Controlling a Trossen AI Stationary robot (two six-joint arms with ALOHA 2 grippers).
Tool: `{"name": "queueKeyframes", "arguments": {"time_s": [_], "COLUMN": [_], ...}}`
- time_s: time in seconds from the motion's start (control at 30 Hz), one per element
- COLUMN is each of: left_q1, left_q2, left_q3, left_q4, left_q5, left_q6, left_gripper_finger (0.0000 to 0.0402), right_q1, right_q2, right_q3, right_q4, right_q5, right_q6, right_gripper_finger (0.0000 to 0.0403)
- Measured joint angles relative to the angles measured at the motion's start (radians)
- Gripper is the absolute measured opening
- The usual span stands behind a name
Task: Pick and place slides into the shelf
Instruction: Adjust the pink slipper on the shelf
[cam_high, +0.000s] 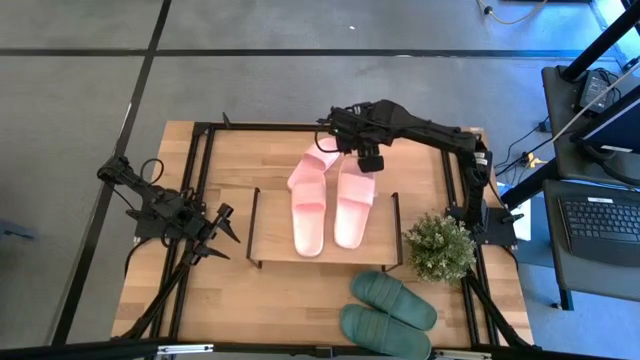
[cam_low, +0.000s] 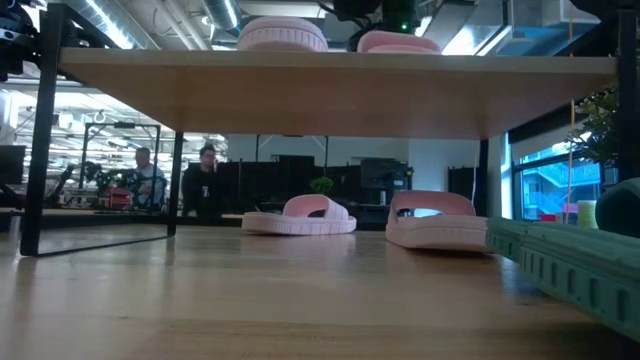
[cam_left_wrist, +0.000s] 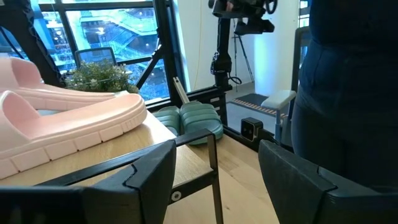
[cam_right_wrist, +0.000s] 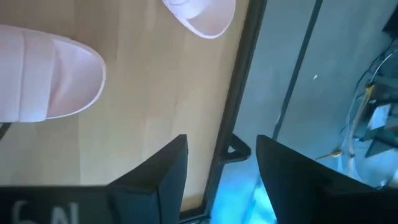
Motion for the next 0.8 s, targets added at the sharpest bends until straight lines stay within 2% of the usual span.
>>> {"name": "queueKeyframes", "arguments": {"time_s": [0.3,0.47,0.67,0.8], "left_q1": [0.000,0.000,0.000,0.000], "left_q2": [0.000,0.000,0.000,0.000], "left_q3": [0.000,0.000,0.000,0.000], "left_q4": [0.000,0.000,0.000,0.000], "left_q5": [0.000,0.000,0.000,0.000], "left_q6": [0.000,0.000,-0.001,0.000], "left_gripper_finger": [0.0221,0.0221,0.0221,0.0221], "right_q1": [0.030,0.030,0.031,0.027], "right_q2": [0.000,0.000,-0.006,-0.006], "right_q3": [0.000,0.000,0.001,0.001], "right_q4": [0.015,0.021,0.027,0.107], "right_q5": [-0.198,-0.119,-0.125,-0.146], "right_q6": [0.005,0.021,-0.002,0.100], "right_gripper_finger": [0.0191,0.0191,0.0191,0.0191]}}
